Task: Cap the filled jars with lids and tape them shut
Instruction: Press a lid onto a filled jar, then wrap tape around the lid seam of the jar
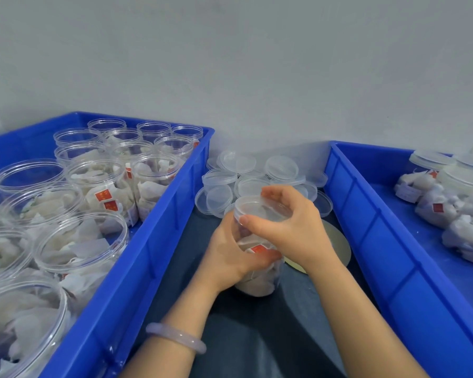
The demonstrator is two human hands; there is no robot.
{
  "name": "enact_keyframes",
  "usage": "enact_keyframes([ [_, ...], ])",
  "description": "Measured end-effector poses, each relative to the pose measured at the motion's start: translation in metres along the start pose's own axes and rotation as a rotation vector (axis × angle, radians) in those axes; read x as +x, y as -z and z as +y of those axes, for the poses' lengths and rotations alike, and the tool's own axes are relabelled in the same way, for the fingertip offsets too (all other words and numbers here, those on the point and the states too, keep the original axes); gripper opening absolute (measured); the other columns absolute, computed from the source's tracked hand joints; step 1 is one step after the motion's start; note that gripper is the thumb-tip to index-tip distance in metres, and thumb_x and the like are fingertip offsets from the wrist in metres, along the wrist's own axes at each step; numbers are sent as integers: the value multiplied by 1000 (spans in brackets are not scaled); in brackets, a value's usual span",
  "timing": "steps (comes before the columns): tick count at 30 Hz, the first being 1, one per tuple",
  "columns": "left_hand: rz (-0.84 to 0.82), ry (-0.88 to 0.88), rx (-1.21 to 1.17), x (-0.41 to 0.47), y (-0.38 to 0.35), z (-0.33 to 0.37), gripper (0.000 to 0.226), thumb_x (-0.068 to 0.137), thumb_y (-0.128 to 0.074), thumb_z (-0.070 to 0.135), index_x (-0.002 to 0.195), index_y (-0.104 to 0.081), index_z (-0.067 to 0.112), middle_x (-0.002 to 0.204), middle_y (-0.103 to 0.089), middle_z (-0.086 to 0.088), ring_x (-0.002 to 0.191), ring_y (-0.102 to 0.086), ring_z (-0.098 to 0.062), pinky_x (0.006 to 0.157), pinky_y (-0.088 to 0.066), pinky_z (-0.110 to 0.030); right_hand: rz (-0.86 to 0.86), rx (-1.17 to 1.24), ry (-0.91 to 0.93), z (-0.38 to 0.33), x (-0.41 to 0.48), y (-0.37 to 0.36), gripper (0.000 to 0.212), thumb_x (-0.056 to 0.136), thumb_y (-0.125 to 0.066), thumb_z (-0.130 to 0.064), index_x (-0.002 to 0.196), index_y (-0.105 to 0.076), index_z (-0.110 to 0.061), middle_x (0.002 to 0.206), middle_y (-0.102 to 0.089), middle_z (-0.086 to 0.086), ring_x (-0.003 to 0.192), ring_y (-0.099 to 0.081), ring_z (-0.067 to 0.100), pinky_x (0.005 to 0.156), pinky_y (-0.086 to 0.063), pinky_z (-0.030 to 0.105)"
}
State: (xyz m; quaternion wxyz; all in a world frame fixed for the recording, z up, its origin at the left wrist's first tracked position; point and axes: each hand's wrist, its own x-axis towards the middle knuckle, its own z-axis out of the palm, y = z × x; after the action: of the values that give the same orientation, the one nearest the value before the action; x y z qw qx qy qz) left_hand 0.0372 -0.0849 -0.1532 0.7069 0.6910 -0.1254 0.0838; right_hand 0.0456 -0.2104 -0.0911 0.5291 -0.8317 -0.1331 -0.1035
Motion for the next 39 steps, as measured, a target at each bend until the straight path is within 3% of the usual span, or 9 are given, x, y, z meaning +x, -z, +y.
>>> enact_keyframes([
  [10,138,17,135,4,0,-3,80,46,-83,31,120,-53,24,110,-67,8,100,-65,-1,82,-56,-25,-77,-208,87,9,3,1,97,57,-64,-76,139,-42,-30,130,-46,-21,119,-44,-2,91,-33,15],
  [13,218,-6,112,6,14,-8,77,51,-93,15,112,-48,31,115,-61,11,103,-59,9,79,-45,-7,-76,-262,-122,33,12,26,87,74,-45,-80,137,-45,-20,136,-49,-4,121,-48,12,94,-39,23],
  [16,298,-2,190,9,22,-11,88,50,-94,18,120,-44,35,128,-53,5,119,-52,-6,86,-41,-10,-174,-760,-353,62,3,34,72,73,-58,-70,124,-51,-20,127,-55,-2,115,-50,20,96,-40,39],
  [20,360,42,177,9,18,-13,114,57,-90,14,147,-21,26,134,-47,10,124,-47,-6,88,-36,-2,-195,-914,-249,77,-19,25,56,78,-56,-67,116,-58,-25,117,-53,-5,119,-43,18,97,-28,36],
  [23,519,2,345,-3,10,2,121,57,-91,25,151,-15,16,147,-31,0,136,-33,-15,107,-29,-25,-103,-672,-191,66,-31,34,34,73,-60,-59,90,-62,-29,96,-58,-15,99,-53,9,91,-38,31],
  [26,603,-599,618,-15,2,16,71,75,-75,32,132,-42,7,130,-41,-12,124,-38,-21,106,-35,-28,88,-264,-161,45,-44,44,36,52,-55,-59,70,-61,-28,71,-61,-15,68,-56,2,61,-43,23],
  [28,458,-765,649,-22,-8,18,45,87,-60,33,125,-49,11,123,-47,-9,117,-43,-14,103,-36,-22,119,-79,-84,32,-50,46,35,52,-54,-57,64,-61,-25,59,-60,-13,53,-52,1,50,-38,13],
  [33,92,-534,559,-29,-24,18,56,95,-40,53,139,-38,19,144,-42,0,137,-35,-12,113,-29,-30,-22,145,33,20,-53,41,39,66,-53,-53,69,-64,-16,54,-53,-3,52,-47,4,52,-38,18],
  [39,103,-413,503,-29,-30,25,66,83,-35,76,142,-26,47,157,-18,6,146,-10,-4,112,-11,-10,-298,444,13,25,-54,46,41,68,-42,-16,92,-74,-19,73,-62,8,68,-56,15,63,-45,20],
])
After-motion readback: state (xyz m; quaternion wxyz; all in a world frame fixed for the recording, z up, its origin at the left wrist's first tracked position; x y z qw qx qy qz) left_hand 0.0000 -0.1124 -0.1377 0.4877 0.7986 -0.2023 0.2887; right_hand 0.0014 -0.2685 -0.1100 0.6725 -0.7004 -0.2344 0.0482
